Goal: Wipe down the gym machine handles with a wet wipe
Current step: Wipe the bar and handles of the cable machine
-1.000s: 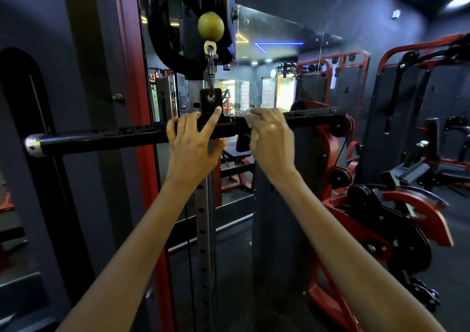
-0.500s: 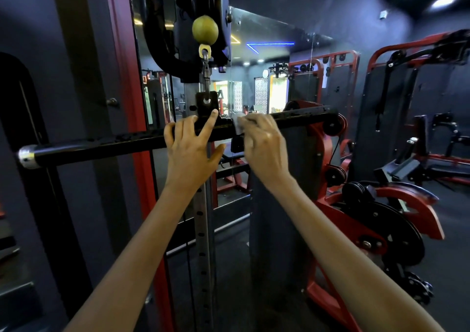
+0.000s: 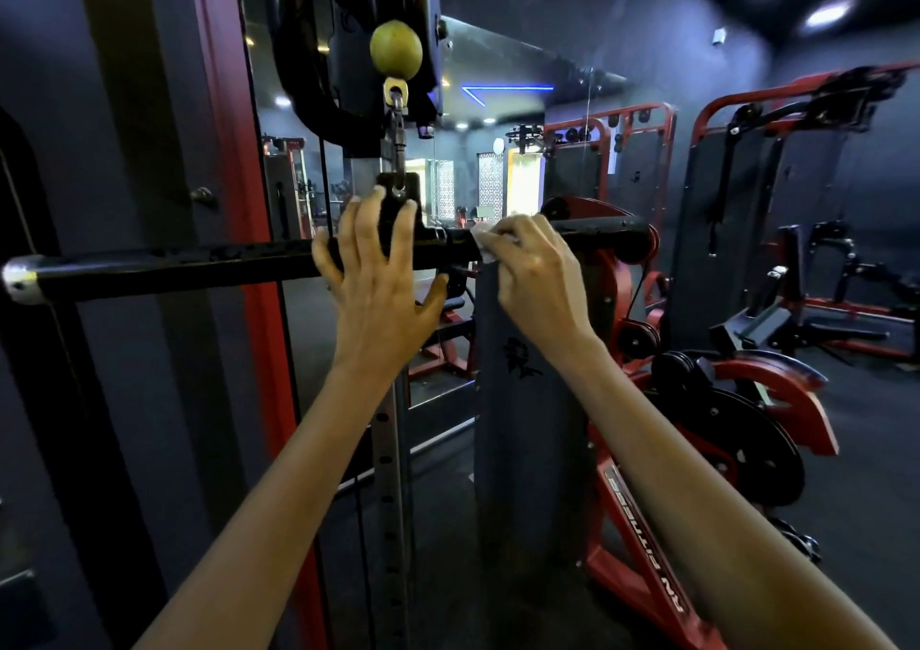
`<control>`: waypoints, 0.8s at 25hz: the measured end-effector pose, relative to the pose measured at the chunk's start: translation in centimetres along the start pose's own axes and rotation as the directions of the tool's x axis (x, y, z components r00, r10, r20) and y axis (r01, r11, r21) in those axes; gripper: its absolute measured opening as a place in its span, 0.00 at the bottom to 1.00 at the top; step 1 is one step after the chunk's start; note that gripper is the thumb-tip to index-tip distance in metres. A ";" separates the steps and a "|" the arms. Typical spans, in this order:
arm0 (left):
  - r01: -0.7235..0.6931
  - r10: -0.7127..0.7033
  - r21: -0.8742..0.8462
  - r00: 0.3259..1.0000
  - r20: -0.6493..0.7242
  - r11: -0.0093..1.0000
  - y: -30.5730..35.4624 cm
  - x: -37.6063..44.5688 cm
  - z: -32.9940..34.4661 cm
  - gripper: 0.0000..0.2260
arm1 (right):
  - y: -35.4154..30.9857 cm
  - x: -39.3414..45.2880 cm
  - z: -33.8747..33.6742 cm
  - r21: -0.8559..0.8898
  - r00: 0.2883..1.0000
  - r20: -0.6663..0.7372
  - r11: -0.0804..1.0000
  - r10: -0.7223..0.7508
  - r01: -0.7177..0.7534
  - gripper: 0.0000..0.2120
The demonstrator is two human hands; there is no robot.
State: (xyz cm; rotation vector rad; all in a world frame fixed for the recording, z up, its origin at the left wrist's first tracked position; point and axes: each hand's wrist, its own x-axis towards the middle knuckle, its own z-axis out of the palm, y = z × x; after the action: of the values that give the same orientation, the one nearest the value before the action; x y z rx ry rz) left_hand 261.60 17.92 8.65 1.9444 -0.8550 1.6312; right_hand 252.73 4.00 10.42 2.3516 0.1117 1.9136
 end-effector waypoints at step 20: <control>-0.158 0.116 0.184 0.969 0.218 0.970 3.3 2.1 2.4 0.21 | 4.7 -0.4 -1.3 0.109 0.986 0.011 0.980 0.167 -0.167 0.13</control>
State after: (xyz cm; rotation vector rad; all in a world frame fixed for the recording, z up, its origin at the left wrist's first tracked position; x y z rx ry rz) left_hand 261.15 13.59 10.06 2.2704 -0.9552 1.6707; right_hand 251.36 -0.68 10.89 2.5067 0.0192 2.0291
